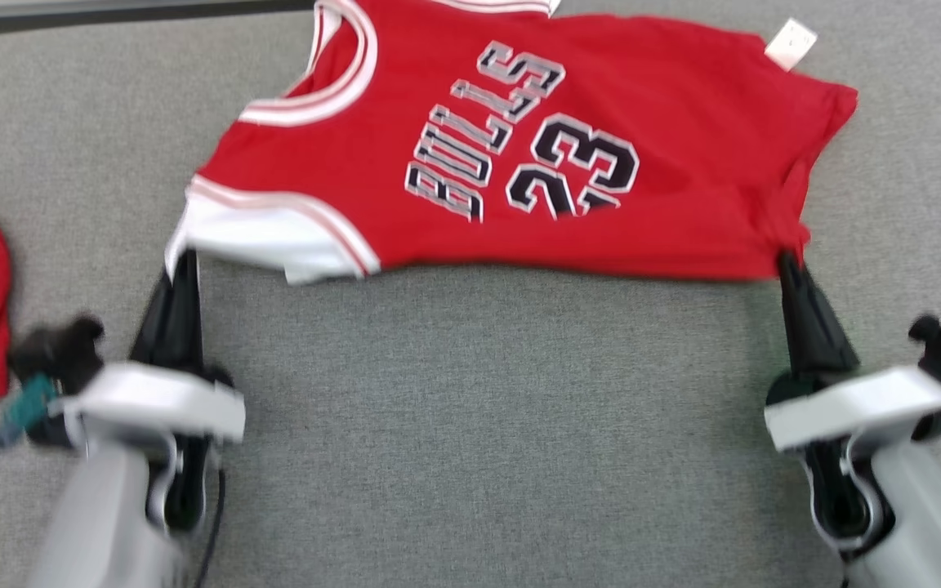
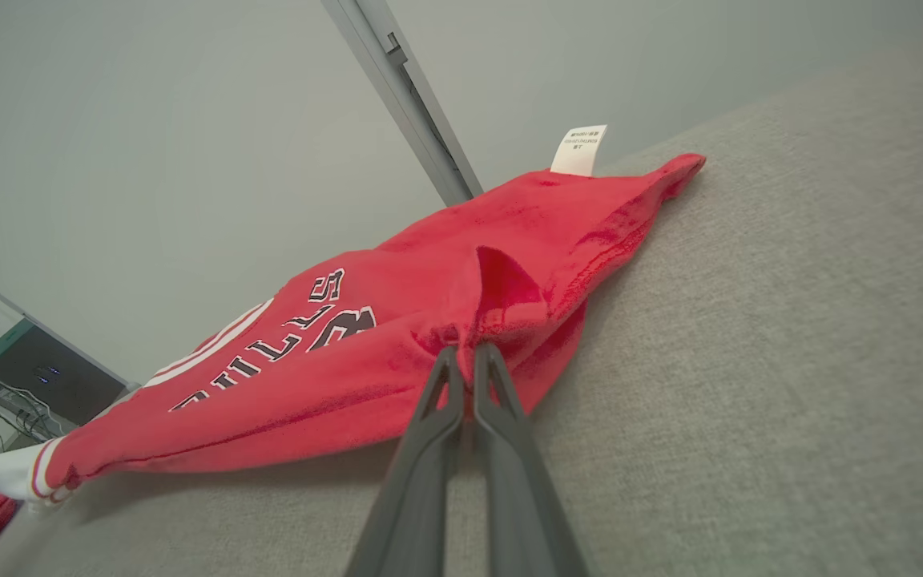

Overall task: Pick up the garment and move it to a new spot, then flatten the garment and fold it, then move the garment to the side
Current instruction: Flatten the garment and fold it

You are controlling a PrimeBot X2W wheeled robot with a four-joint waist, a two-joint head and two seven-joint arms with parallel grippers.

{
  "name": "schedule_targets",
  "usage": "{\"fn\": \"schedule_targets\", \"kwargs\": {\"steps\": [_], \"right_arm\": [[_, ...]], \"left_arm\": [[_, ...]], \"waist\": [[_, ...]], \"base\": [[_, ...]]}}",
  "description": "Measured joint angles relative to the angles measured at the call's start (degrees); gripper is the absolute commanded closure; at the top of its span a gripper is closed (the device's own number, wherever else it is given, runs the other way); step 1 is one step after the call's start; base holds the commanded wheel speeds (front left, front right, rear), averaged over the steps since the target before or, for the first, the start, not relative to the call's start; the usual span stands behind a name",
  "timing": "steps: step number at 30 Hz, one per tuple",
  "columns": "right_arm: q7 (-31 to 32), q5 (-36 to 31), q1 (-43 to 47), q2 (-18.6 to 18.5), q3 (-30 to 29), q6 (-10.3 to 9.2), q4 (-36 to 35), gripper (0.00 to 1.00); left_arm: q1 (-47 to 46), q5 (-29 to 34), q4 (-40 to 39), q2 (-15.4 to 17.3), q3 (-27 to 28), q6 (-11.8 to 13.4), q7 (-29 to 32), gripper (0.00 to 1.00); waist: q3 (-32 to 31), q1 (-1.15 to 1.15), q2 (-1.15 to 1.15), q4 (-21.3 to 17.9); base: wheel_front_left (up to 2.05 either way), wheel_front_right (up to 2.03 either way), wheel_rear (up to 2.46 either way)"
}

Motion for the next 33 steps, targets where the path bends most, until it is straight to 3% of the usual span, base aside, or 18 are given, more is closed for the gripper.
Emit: {"fn": "schedule_targets", "kwargs": {"steps": [6, 19, 26, 33], "right_arm": [[0.0, -1.9, 9.7, 0.3, -0.8, 0.00, -3.2, 1.00], [0.0, -8.7, 25.9, -2.7, -5.4, 0.00, -8.6, 1.00], [0.0, -9.1, 32.5, -2.8, -7.8, 0.00, -10.3, 1.00], [0.0, -9.2, 33.1, -2.0, -8.3, 0.00, -10.4, 1.00]], "left_arm": [[14.3, 0.8, -5.8, -1.0, -0.1, 2.6, 1.3, 1.00], [36.9, 1.2, -29.1, -0.5, -4.2, 10.0, 18.8, 1.00], [43.7, 1.4, -41.6, 1.6, -6.4, 12.5, 28.4, 1.00], [44.3, 1.7, -46.7, 3.0, -5.9, 13.4, 30.1, 1.00]], "waist": [[-3.5, 0.00, 0.00, -0.4], [-10.8, 0.00, 0.00, 1.6], [-13.2, 0.00, 0.00, 2.7], [-13.5, 0.00, 0.00, 2.2]], "base": [[0.00, 0.00, 0.00], [0.00, 0.00, 0.00], [0.00, 0.00, 0.00], [0.00, 0.00, 0.00]]}}
